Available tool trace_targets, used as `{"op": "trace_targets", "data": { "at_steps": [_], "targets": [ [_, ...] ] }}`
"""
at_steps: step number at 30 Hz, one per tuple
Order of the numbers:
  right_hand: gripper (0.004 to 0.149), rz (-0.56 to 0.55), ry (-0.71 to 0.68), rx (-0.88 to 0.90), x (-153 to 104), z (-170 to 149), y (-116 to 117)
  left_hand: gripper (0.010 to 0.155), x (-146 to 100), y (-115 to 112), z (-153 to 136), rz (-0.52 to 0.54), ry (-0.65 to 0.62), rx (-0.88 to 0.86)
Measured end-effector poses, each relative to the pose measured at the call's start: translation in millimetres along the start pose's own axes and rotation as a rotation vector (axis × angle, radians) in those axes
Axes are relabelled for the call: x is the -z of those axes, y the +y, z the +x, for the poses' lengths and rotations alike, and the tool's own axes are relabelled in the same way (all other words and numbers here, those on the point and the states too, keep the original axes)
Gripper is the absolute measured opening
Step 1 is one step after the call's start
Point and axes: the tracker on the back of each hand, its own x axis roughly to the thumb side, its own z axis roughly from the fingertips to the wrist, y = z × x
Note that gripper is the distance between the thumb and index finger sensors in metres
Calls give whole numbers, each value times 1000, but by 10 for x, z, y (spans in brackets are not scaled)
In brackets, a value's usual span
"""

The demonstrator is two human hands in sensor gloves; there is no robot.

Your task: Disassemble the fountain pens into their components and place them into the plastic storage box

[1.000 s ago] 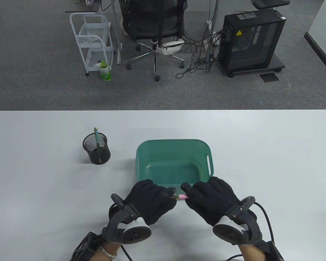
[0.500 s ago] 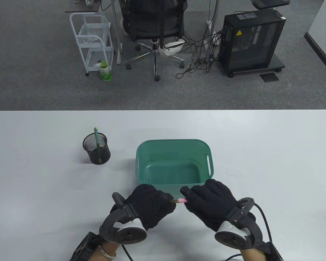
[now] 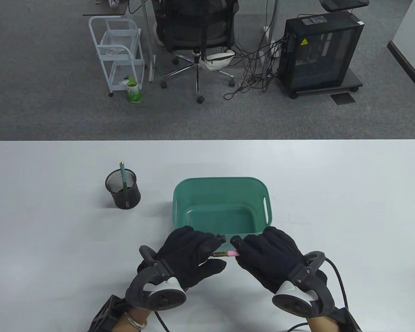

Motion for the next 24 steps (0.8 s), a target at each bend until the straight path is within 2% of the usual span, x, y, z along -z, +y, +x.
{"op": "trace_targets", "data": {
  "at_steps": [6,24],
  "targets": [
    [45,-3,4,1,-1,-13,-6,46,6,-4,20,7,-2,21],
    [45,-3,-6,6,-2,5,-4,50,12,-15,9,13,-15,-16]
  ]
}}
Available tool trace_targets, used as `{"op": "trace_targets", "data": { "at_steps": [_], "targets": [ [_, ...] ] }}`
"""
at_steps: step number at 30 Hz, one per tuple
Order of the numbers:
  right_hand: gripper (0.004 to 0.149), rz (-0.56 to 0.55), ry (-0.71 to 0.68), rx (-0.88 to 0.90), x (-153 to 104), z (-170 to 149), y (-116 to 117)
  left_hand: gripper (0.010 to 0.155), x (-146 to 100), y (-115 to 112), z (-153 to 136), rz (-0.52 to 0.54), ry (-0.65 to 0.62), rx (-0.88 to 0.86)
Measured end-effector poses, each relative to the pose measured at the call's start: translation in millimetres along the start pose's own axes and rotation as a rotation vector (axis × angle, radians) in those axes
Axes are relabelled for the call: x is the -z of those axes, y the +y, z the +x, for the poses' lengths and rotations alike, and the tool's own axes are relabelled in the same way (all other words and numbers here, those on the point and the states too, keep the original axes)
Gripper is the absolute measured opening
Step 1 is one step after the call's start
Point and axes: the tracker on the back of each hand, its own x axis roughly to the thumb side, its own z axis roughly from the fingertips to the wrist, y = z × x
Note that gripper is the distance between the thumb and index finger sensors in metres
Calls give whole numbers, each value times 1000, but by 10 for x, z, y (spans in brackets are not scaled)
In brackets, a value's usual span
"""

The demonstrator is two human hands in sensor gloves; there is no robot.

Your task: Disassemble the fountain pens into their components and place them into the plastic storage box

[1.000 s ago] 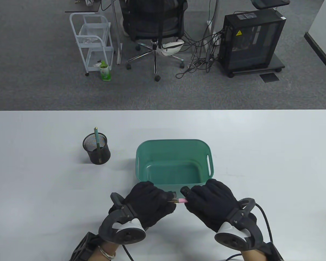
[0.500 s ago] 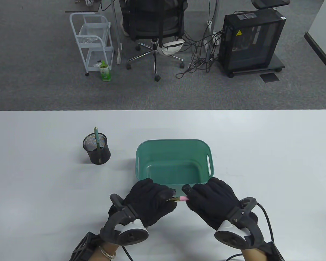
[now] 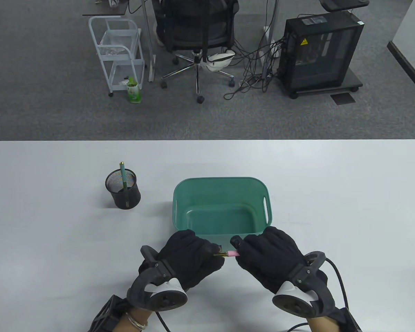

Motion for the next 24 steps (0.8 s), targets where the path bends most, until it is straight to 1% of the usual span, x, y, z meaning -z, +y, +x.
{"op": "trace_targets", "data": {
  "at_steps": [11,17,24],
  "targets": [
    [45,6,-3,-5,3,11,7,54,-4,-5,-21,-8,10,0],
    [45,7,2,-11,4,-1,7,59,-11,-9,-10,-4,12,21],
    [45,10,5,-17,7,-11,7,55,-14,-11,17,0,5,46]
  ]
}}
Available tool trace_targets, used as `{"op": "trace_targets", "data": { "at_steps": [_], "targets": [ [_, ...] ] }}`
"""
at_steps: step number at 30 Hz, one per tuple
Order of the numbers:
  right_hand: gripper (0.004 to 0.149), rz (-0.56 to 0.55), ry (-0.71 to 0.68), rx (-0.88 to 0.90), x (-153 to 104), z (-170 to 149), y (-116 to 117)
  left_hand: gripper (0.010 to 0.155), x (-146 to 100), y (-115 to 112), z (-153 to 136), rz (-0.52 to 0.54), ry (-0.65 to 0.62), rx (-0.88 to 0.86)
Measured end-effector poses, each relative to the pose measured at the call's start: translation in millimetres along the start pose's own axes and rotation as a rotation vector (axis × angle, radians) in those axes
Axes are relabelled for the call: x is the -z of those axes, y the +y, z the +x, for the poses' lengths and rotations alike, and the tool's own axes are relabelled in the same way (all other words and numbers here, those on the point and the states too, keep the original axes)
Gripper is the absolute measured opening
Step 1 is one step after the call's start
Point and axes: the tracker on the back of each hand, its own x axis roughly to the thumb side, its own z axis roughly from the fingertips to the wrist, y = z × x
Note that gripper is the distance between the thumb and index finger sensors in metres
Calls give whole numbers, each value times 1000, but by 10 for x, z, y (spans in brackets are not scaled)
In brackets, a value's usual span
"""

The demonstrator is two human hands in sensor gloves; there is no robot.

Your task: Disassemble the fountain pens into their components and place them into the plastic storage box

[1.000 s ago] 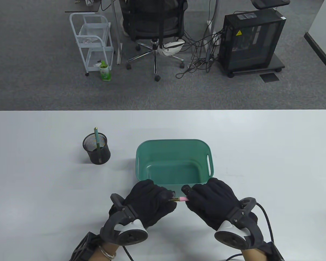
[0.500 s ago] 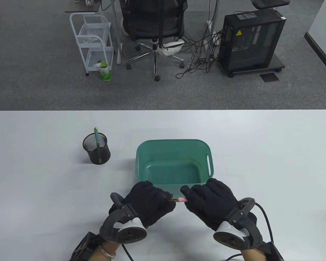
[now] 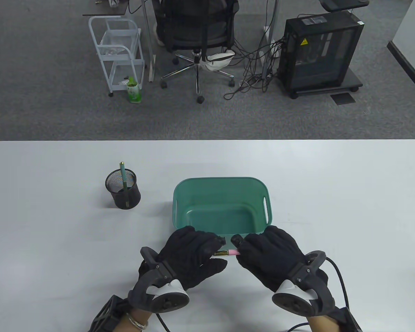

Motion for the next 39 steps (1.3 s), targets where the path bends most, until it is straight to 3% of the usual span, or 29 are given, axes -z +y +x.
{"op": "trace_targets", "data": {
  "at_steps": [11,32,39],
  "targets": [
    [45,9,-6,-10,4,7,13,44,4,-8,8,-20,3,4],
    [45,18,-14,-4,8,23,31,53,15,-32,-26,-28,15,-19],
    [45,7,0,-12,9,-7,9,63,7,-32,-22,-32,14,-5]
  ]
}}
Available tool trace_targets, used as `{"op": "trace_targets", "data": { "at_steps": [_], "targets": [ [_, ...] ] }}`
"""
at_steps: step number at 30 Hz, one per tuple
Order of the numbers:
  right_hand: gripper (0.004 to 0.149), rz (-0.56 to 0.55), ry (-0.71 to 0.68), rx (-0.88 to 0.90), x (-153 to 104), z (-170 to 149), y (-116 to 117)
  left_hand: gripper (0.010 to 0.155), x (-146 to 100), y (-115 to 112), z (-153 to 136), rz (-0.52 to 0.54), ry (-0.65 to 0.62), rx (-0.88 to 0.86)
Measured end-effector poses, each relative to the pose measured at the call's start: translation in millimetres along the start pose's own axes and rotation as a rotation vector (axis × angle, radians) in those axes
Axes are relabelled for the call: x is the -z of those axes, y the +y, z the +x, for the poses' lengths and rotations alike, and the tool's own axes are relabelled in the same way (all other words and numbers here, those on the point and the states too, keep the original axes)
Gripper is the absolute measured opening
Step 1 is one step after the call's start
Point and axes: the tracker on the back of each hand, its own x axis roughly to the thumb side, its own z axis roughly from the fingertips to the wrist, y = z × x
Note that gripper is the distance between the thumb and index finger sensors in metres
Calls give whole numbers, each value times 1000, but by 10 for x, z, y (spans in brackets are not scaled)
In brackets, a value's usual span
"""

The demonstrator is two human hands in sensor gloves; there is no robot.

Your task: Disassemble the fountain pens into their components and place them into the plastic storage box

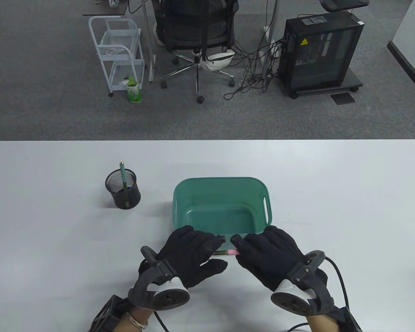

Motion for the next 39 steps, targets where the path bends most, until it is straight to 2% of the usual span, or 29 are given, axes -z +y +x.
{"op": "trace_targets", "data": {
  "at_steps": [12,39],
  "targets": [
    [45,-1,0,-2,-5,-8,-2,45,1,1,34,2,-5,28],
    [45,9,-10,3,-14,17,25,57,-5,-1,-5,8,-2,-14]
  ]
}}
